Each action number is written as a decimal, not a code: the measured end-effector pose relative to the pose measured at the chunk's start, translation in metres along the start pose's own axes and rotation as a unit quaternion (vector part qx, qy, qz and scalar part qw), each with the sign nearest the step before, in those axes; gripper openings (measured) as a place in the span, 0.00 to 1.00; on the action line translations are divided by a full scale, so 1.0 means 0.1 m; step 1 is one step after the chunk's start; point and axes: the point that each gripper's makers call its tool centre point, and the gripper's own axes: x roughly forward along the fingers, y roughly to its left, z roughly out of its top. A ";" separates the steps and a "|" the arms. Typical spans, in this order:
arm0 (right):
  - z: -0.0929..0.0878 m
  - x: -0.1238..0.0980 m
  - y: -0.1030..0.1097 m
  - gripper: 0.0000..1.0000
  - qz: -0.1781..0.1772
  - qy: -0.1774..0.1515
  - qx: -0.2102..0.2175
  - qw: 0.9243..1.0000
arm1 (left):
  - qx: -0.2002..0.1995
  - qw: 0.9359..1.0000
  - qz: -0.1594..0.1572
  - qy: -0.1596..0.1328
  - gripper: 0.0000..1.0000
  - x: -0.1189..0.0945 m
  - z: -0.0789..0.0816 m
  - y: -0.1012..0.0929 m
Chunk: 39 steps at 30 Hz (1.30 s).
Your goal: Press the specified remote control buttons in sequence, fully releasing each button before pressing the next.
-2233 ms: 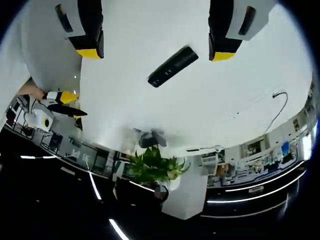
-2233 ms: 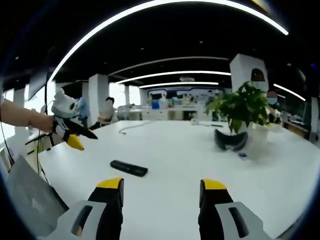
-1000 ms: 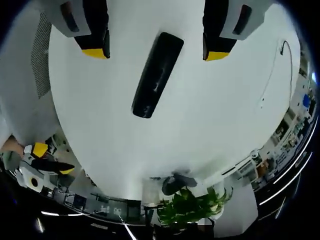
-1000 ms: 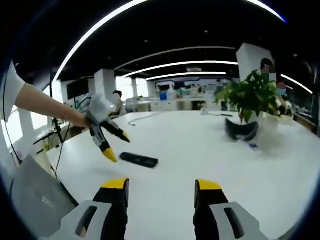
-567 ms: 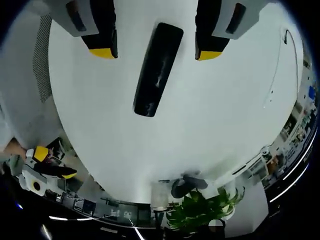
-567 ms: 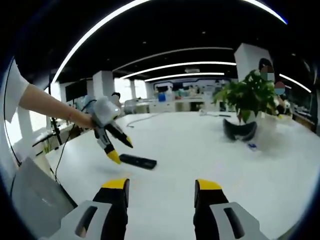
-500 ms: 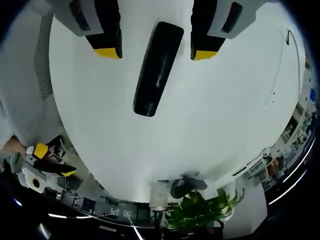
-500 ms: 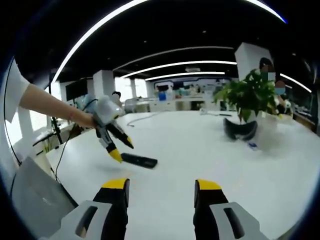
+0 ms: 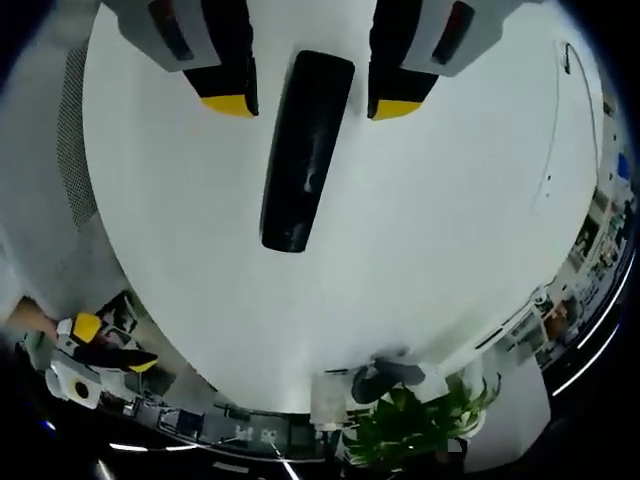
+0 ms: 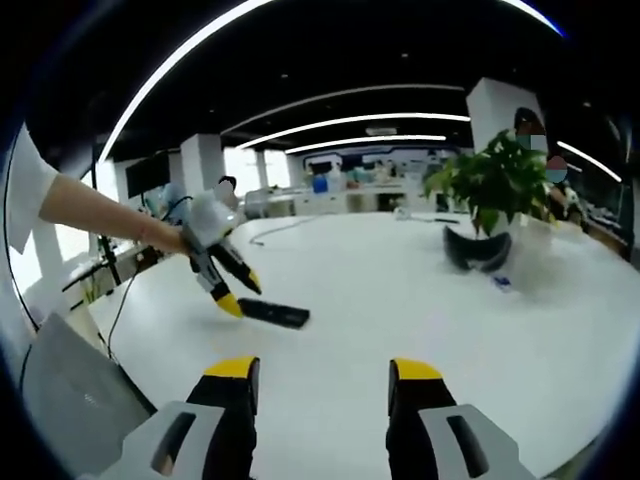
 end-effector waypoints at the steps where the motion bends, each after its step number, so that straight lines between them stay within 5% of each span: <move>1: 0.00 0.00 0.00 0.49 0.000 -0.001 0.000 1.000 | 0.000 1.000 0.000 0.002 0.42 0.00 -0.02 0.00; 10: 0.01 -0.03 -0.08 0.53 -0.027 -0.001 -0.009 1.000 | 0.009 1.000 -0.010 0.013 0.25 0.03 -0.04 -0.05; 21: 0.00 -0.03 -0.05 0.49 -0.017 -0.001 -0.008 1.000 | -0.016 0.999 -0.001 0.028 0.24 0.01 -0.04 -0.15; 39: 0.01 -0.03 -0.03 0.45 -0.015 0.002 -0.024 1.000 | -0.054 0.997 -0.033 0.047 0.23 -0.02 -0.07 -0.49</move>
